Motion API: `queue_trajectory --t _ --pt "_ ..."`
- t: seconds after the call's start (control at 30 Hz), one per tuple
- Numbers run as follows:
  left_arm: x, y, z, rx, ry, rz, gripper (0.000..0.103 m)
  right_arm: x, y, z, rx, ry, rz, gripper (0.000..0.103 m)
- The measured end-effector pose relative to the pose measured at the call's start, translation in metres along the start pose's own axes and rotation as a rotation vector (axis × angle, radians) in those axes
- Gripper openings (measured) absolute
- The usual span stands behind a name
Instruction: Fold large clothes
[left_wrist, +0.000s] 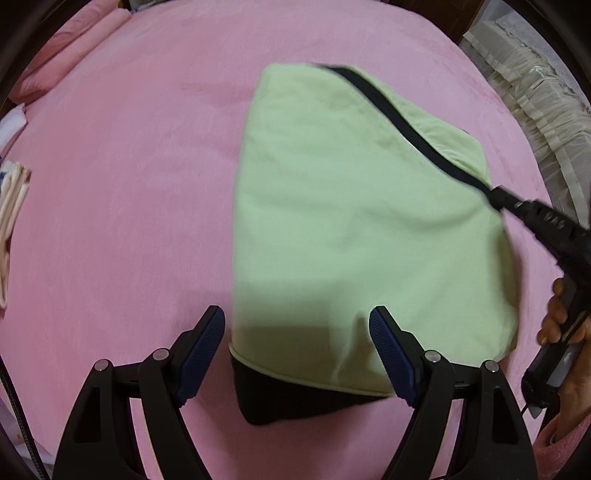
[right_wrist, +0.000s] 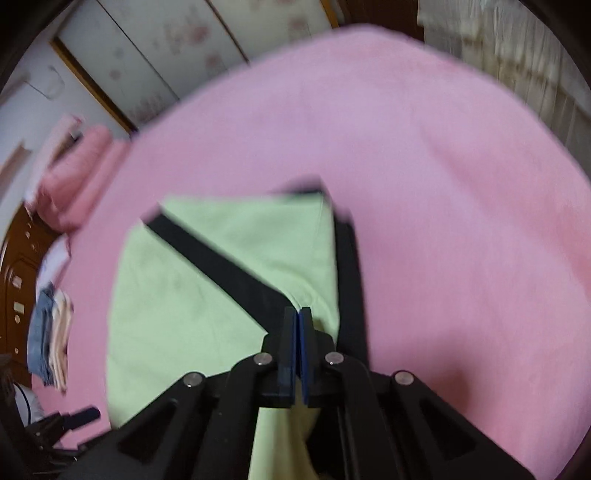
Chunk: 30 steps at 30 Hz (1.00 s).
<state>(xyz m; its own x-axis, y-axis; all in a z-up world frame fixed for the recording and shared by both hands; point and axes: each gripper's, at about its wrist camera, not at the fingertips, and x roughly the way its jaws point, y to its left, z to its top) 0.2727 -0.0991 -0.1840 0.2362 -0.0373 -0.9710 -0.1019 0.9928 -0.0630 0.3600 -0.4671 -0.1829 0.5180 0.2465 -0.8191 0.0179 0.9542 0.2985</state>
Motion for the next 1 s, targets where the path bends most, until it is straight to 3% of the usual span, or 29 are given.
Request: queue_trajectory --t 0.07,0.2,0.23,0.3,0.37,0.43,0.47,0.5,0.53,0.57,0.6,0.67,0.77,0.9,0.93,1.0 --pt "-0.001 0.0 0.001 0.0 -0.011 0.003 0.079 -0.004 0.001 0.004 0.009 -0.025 -0.027 0.001" --pt "0.003 0.002 0.002 -0.014 0.006 0.008 0.079 0.021 0.017 -0.002 -0.023 0.068 -0.123 0.003" --pt "0.003 0.004 0.003 -0.019 0.004 0.007 0.079 0.019 0.015 -0.001 -0.032 0.085 -0.126 0.003" --pt "0.006 0.002 0.01 -0.028 -0.007 0.002 0.079 0.008 0.025 -0.01 -0.036 0.039 -0.112 0.003" --pt "0.011 0.0 0.019 -0.037 -0.018 -0.046 0.079 -0.011 0.03 -0.017 -0.038 -0.017 -0.039 0.003" --pt "0.016 -0.005 0.032 -0.042 -0.024 -0.137 0.06 -0.003 0.04 -0.016 -0.035 0.022 0.108 0.003" --pt "0.02 -0.009 0.037 -0.047 -0.033 -0.163 0.053 0.01 0.047 -0.022 -0.022 0.092 0.21 0.003" --pt "0.028 -0.012 0.043 -0.056 -0.035 -0.198 0.036 0.021 0.051 -0.027 -0.013 0.148 0.266 0.003" --pt "0.038 -0.016 0.048 -0.06 -0.01 -0.198 0.023 0.034 0.055 -0.033 -0.004 0.206 0.297 0.003" --pt "0.047 -0.02 0.055 -0.057 0.018 -0.162 0.019 0.047 0.059 -0.042 -0.003 0.262 0.299 0.001" --pt "0.054 -0.023 0.063 -0.038 0.036 -0.094 0.006 0.057 0.062 -0.053 -0.03 0.293 0.264 0.0" --pt "0.052 -0.015 0.061 -0.013 0.005 -0.032 0.004 0.052 0.054 -0.058 -0.068 0.236 0.183 0.0" --pt "0.039 0.011 0.053 -0.092 -0.041 -0.04 0.004 0.017 0.012 -0.066 0.004 0.106 -0.148 0.0" --pt "0.016 0.007 0.038 -0.068 -0.083 -0.066 0.005 -0.021 0.009 -0.077 0.067 0.04 -0.093 0.0" --pt "0.011 0.0 0.03 -0.046 -0.075 -0.113 0.005 -0.029 0.019 -0.082 0.048 0.027 -0.032 0.0" --pt "0.015 -0.015 0.014 -0.034 -0.025 -0.209 0.006 -0.026 0.041 -0.094 0.043 0.089 0.2 0.0"
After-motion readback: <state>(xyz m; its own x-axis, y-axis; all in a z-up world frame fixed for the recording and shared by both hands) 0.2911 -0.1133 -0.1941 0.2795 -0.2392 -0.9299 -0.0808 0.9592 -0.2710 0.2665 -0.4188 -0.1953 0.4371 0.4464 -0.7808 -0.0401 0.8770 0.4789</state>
